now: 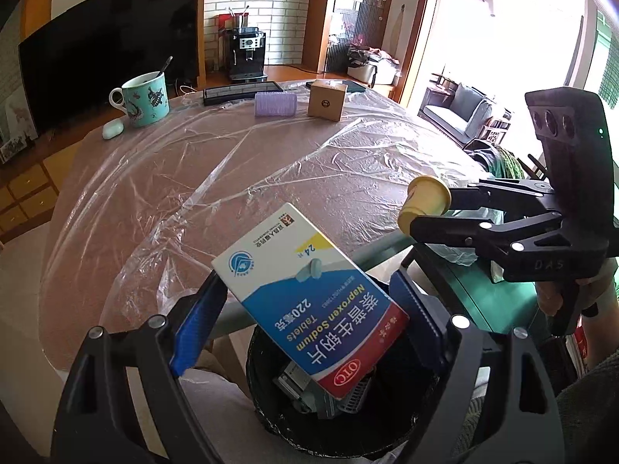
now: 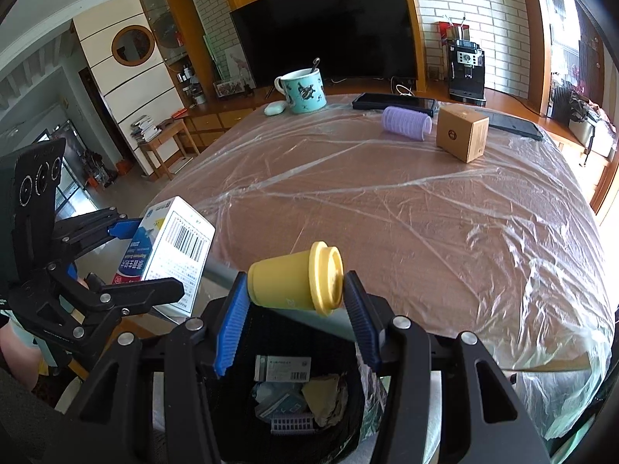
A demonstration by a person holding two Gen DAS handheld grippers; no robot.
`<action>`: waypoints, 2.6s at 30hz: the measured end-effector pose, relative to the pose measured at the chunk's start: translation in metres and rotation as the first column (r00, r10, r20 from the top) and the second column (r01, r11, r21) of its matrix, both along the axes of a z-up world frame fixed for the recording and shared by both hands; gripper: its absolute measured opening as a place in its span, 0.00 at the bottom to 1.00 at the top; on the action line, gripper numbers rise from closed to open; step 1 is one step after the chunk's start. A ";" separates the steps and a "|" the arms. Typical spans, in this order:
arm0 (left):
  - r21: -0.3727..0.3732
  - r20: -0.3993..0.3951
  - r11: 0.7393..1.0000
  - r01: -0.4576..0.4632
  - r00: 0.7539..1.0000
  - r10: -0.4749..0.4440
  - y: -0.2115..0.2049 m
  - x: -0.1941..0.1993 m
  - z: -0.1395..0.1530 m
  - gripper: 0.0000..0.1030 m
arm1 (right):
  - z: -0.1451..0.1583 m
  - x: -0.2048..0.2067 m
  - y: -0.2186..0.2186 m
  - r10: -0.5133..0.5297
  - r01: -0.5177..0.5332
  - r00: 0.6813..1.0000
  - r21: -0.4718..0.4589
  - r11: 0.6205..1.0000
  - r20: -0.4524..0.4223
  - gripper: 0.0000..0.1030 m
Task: Collect trash
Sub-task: 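Carry the naproxen box and yellow cup over the black trash bin, then open both tools to drop the naproxen box and yellow cup into the bin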
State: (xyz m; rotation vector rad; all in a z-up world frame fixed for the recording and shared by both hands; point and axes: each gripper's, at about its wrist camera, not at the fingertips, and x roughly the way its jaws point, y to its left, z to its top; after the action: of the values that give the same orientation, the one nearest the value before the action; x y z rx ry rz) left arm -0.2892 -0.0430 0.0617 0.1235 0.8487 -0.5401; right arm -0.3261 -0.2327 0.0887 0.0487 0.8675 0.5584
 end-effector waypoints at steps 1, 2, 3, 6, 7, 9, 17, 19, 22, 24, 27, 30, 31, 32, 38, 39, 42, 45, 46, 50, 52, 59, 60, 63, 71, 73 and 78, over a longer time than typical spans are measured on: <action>0.003 -0.003 1.000 0.007 1.000 -0.007 -0.001 -0.003 -0.001 0.84 | -0.001 -0.003 -0.001 0.001 -0.001 1.000 -0.001 1.000 -0.004 0.48; 0.005 -0.005 1.000 0.014 1.000 -0.014 -0.002 -0.005 -0.002 0.84 | -0.003 -0.005 -0.001 0.001 -0.001 1.000 -0.002 1.000 -0.008 0.48; 0.008 -0.008 1.000 0.020 1.000 -0.020 -0.004 -0.007 -0.003 0.84 | -0.004 -0.007 -0.002 0.001 -0.001 1.000 -0.002 1.000 -0.012 0.48; 0.016 -0.018 0.999 0.040 0.999 -0.040 -0.006 -0.014 -0.008 0.84 | -0.007 -0.013 -0.004 0.005 -0.005 1.000 -0.001 1.000 -0.023 0.48; 0.019 -0.021 0.999 0.044 0.999 -0.043 -0.007 -0.015 -0.009 0.84 | -0.007 -0.014 -0.004 0.006 -0.006 1.000 -0.003 1.000 -0.025 0.48; 0.020 -0.032 0.998 0.056 0.998 -0.055 -0.008 -0.019 -0.013 0.84 | -0.010 -0.018 -0.004 0.013 -0.013 0.999 -0.007 1.000 -0.034 0.48; 0.026 -0.059 0.996 0.085 0.995 -0.084 -0.010 -0.030 -0.023 0.84 | -0.022 -0.030 0.002 0.039 -0.041 0.997 -0.030 0.999 -0.065 0.48; 0.030 -0.065 0.995 0.091 0.994 -0.089 -0.011 -0.032 -0.026 0.84 | -0.024 -0.030 0.004 0.045 -0.047 0.996 -0.032 0.998 -0.072 0.48; 0.031 -0.080 0.995 0.095 0.993 -0.092 -0.012 -0.033 -0.031 0.84 | -0.029 -0.031 0.006 0.050 -0.053 0.995 -0.035 0.998 -0.083 0.48; 0.037 -0.091 0.995 0.098 0.991 -0.094 -0.013 -0.034 -0.035 0.84 | -0.032 -0.031 0.007 0.051 -0.055 0.994 -0.038 0.998 -0.092 0.48; 0.047 -0.104 0.994 0.095 0.990 -0.090 -0.013 -0.034 -0.042 0.84 | -0.038 -0.032 0.007 0.049 -0.054 0.993 -0.043 0.998 -0.105 0.48; 0.053 -0.124 0.995 0.090 0.989 -0.083 -0.013 -0.032 -0.050 0.84 | -0.045 -0.032 0.008 0.042 -0.050 0.992 -0.061 0.997 -0.116 0.48; 0.056 -0.129 0.995 0.088 0.988 -0.080 -0.013 -0.032 -0.053 0.84 | -0.047 -0.032 0.008 0.043 -0.051 0.992 -0.060 0.997 -0.122 0.48; 0.058 -0.135 0.994 0.087 0.988 -0.079 -0.014 -0.031 -0.055 0.84 | -0.050 -0.031 0.009 0.044 -0.052 0.991 -0.060 0.997 -0.128 0.48; 0.079 -0.166 0.994 0.076 0.984 -0.062 -0.014 -0.023 -0.071 0.84 | -0.064 -0.029 0.009 0.032 -0.043 0.987 -0.069 0.997 -0.158 0.48; 0.080 -0.170 0.994 0.075 0.984 -0.061 -0.014 -0.022 -0.073 0.84 | -0.066 -0.029 0.009 0.031 -0.043 0.986 -0.070 0.997 -0.161 0.48; 0.092 -0.178 0.993 0.074 0.982 -0.057 -0.016 -0.019 -0.079 0.84 | -0.073 -0.027 0.008 0.026 -0.039 0.984 -0.073 0.997 -0.175 0.48; 0.104 -0.186 0.992 0.074 0.981 -0.054 -0.018 -0.016 -0.086 0.84 | -0.079 -0.026 0.007 0.020 -0.035 0.982 -0.076 0.996 -0.189 0.48; 0.109 -0.189 0.991 0.074 0.981 -0.052 -0.018 -0.015 -0.088 0.84 | -0.081 -0.025 0.007 0.018 -0.034 0.981 -0.076 0.997 -0.194 0.48; 0.129 -0.196 0.989 0.074 0.979 -0.048 -0.020 -0.011 -0.096 0.84 | -0.088 -0.023 0.008 0.014 -0.030 0.977 -0.076 0.997 -0.212 0.48; 0.140 -0.201 0.987 0.074 0.979 -0.045 -0.021 -0.009 -0.100 0.84 | -0.091 -0.023 0.009 0.015 -0.033 0.976 -0.076 0.997 -0.218 0.48; 0.171 -0.214 0.983 0.071 0.976 -0.033 -0.024 -0.004 -0.115 0.84 | -0.103 -0.020 0.014 0.010 -0.032 0.971 -0.087 0.996 -0.238 0.48; 0.176 -0.215 0.982 0.070 0.976 -0.031 -0.024 -0.004 -0.117 0.84 | -0.105 -0.020 0.015 0.007 -0.030 0.971 -0.095 0.995 -0.239 0.48; 0.190 -0.219 0.979 0.072 0.975 -0.029 -0.026 -0.005 -0.122 0.84 | -0.110 -0.020 0.015 0.003 -0.029 0.969 -0.103 0.994 -0.245 0.48; 0.196 -0.230 0.978 0.077 0.973 -0.030 -0.026 -0.001 -0.128 0.85 | -0.117 -0.014 0.018 -0.004 -0.027 0.965 -0.114 0.993 -0.262 0.48; 0.190 -0.236 0.979 0.069 0.971 -0.023 -0.025 0.001 -0.129 0.86 | -0.119 -0.015 0.019 -0.005 -0.027 0.964 -0.118 0.993 -0.265 0.48; 0.181 -0.245 0.981 0.074 0.969 -0.028 -0.022 0.002 -0.130 0.87 | -0.116 -0.016 0.014 -0.022 -0.004 0.966 -0.099 0.995 -0.258 0.69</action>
State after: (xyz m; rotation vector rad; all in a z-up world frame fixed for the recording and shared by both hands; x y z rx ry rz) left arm -0.2875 -0.0653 -0.0679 0.2578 1.1374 -0.5289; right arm -0.3416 -0.2192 -0.0273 0.0357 1.1490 0.5060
